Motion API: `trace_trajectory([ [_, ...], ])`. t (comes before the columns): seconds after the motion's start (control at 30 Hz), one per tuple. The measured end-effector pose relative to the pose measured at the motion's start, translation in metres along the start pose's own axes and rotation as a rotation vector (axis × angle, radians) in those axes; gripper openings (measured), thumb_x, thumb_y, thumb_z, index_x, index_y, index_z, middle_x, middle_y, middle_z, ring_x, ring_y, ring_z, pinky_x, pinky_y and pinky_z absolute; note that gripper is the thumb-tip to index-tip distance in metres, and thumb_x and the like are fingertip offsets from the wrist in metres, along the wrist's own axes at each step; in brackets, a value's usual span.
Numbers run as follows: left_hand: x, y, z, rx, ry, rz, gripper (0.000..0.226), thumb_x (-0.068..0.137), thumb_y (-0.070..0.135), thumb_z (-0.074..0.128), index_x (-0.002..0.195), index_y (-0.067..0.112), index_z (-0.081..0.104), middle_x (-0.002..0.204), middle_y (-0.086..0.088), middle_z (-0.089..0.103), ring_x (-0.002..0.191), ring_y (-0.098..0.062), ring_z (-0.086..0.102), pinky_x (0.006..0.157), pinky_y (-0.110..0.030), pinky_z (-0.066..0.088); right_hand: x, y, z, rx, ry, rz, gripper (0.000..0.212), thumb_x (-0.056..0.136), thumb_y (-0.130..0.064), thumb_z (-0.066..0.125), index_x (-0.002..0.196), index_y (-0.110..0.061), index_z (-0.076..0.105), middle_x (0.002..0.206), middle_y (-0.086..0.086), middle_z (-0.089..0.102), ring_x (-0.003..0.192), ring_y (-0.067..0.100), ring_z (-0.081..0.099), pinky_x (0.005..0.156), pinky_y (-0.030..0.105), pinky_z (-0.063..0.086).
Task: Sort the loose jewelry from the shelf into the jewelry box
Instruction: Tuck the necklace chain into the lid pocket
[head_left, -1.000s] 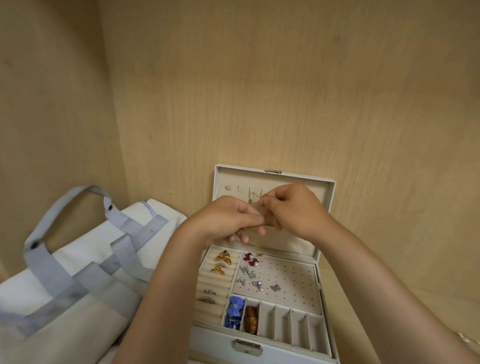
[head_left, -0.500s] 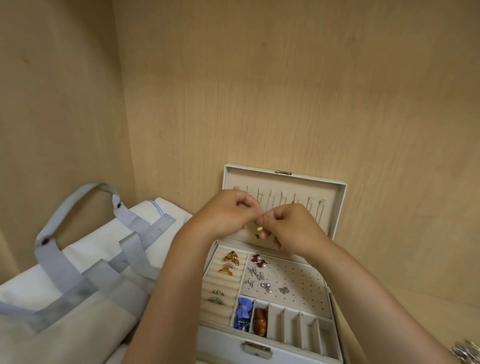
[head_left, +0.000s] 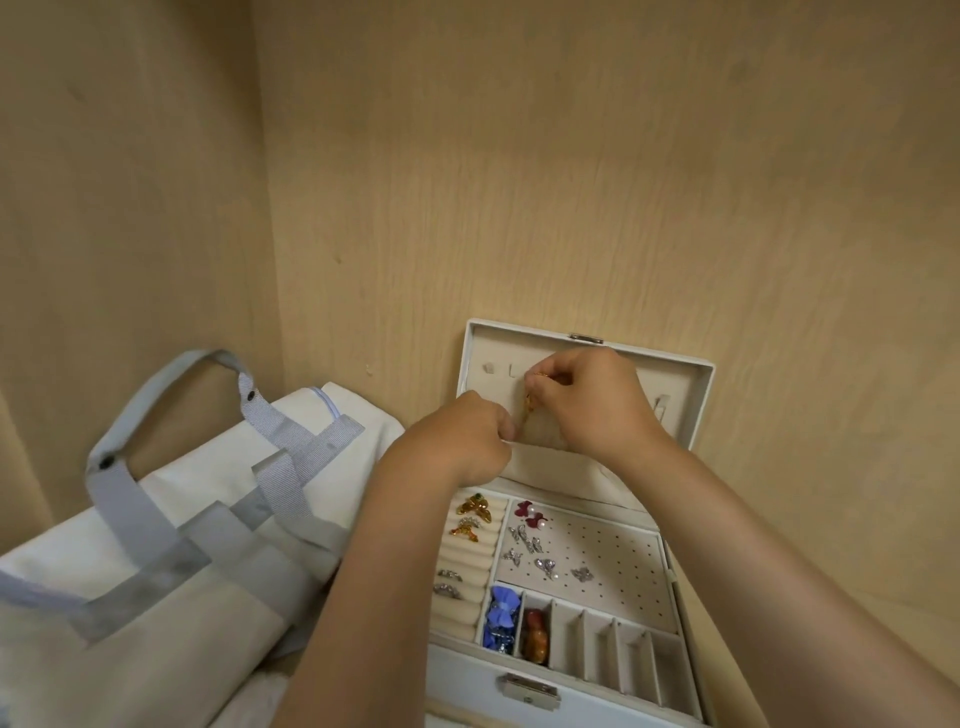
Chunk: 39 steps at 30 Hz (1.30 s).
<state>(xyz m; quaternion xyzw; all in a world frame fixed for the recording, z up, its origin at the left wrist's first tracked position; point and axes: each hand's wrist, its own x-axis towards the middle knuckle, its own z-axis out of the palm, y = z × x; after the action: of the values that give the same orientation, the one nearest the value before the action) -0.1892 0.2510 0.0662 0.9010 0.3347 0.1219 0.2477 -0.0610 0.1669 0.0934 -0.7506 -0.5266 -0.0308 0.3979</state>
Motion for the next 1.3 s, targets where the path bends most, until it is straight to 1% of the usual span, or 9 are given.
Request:
trace_trajectory([
  [0.07, 0.0, -0.002, -0.001, -0.032, -0.013, -0.017, 0.031, 0.091, 0.008, 0.052, 0.108, 0.027, 0.069, 0.107, 0.007, 0.051, 0.093, -0.016, 0.057, 0.077, -0.027, 0.047, -0.001, 0.0, 0.004, -0.059, -0.003, -0.05, 0.014, 0.09, -0.018, 0.066, 0.083, -0.022, 0.077, 0.082, -0.011, 0.072, 0.079, 0.004, 0.063, 0.066, 0.009, 0.042],
  [0.23, -0.001, -0.002, -0.003, -0.063, -0.011, -0.036, 0.026, 0.09, 0.008, 0.054, 0.091, 0.032, 0.066, 0.092, 0.009, 0.06, 0.092, -0.016, 0.061, 0.08, -0.028, 0.05, -0.008, 0.01, 0.019, -0.254, -0.158, -0.134, 0.02, 0.083, -0.012, 0.062, 0.082, -0.025, 0.077, 0.078, -0.009, 0.073, 0.076, 0.011, 0.066, 0.072, 0.034, 0.058],
  [0.33, 0.0, -0.002, -0.003, -0.069, -0.006, -0.032, 0.028, 0.091, 0.008, 0.053, 0.086, 0.033, 0.065, 0.09, 0.01, 0.06, 0.091, -0.016, 0.061, 0.076, -0.026, 0.047, -0.012, 0.013, 0.024, -0.356, -0.23, -0.158, 0.022, 0.085, -0.017, 0.061, 0.092, -0.029, 0.077, 0.085, -0.006, 0.074, 0.081, 0.016, 0.067, 0.072, 0.038, 0.058],
  [0.5, 0.0, -0.001, -0.004, -0.08, 0.008, -0.034, 0.026, 0.091, 0.01, 0.053, 0.09, 0.03, 0.069, 0.091, 0.011, 0.064, 0.089, -0.012, 0.061, 0.075, -0.024, 0.048, -0.016, 0.015, 0.017, -0.368, -0.23, -0.152, 0.024, 0.086, -0.022, 0.058, 0.098, -0.032, 0.077, 0.09, -0.008, 0.075, 0.084, 0.016, 0.068, 0.072, 0.037, 0.058],
  [0.63, -0.001, 0.0, -0.002, -0.066, 0.028, -0.025, 0.02, 0.091, 0.015, 0.057, 0.097, 0.027, 0.072, 0.099, 0.01, 0.066, 0.097, -0.014, 0.062, 0.086, -0.029, 0.052, -0.025, 0.017, 0.016, -0.419, -0.298, -0.149, 0.03, 0.09, -0.027, 0.053, 0.112, -0.033, 0.073, 0.1, -0.007, 0.074, 0.092, 0.019, 0.067, 0.075, 0.038, 0.058],
  [0.8, -0.001, 0.011, -0.002, -0.101, 0.079, 0.047, 0.034, 0.093, 0.028, 0.063, 0.126, 0.024, 0.061, 0.122, 0.006, 0.06, 0.115, -0.012, 0.058, 0.096, -0.024, 0.043, -0.033, 0.028, -0.005, -0.234, -0.254, -0.119, 0.024, 0.09, -0.022, 0.062, 0.111, -0.027, 0.074, 0.107, -0.01, 0.074, 0.1, 0.009, 0.067, 0.091, 0.031, 0.054],
  [0.97, -0.005, 0.04, 0.011, -0.187, 0.082, 0.141, 0.016, 0.092, 0.037, 0.063, 0.107, 0.034, 0.062, 0.1, 0.014, 0.062, 0.09, -0.006, 0.06, 0.077, -0.022, 0.047, -0.051, 0.044, -0.052, -0.038, -0.192, -0.056, 0.014, 0.088, -0.021, 0.071, 0.099, -0.027, 0.078, 0.087, -0.017, 0.07, 0.076, -0.011, 0.06, 0.069, 0.003, 0.038],
  [1.1, -0.022, 0.086, 0.041, -0.167, 0.078, 0.272, 0.013, 0.094, 0.035, 0.059, 0.107, 0.033, 0.064, 0.094, 0.015, 0.062, 0.08, -0.002, 0.058, 0.072, -0.022, 0.048, -0.079, 0.069, -0.103, 0.045, -0.172, 0.028, 0.011, 0.089, -0.016, 0.072, 0.097, -0.018, 0.078, 0.079, -0.012, 0.065, 0.052, -0.014, 0.056, 0.053, 0.003, 0.037],
  [1.3, -0.04, 0.166, 0.109, -0.117, -0.03, 0.403, 0.016, 0.092, 0.029, 0.057, 0.104, 0.029, 0.067, 0.074, 0.016, 0.056, 0.066, -0.002, 0.053, 0.064, -0.026, 0.046, -0.136, 0.134, -0.176, -0.028, -0.234, 0.178, 0.009, 0.088, -0.014, 0.072, 0.09, -0.023, 0.075, 0.079, -0.004, 0.067, 0.039, -0.002, 0.053, 0.046, 0.017, 0.043],
])
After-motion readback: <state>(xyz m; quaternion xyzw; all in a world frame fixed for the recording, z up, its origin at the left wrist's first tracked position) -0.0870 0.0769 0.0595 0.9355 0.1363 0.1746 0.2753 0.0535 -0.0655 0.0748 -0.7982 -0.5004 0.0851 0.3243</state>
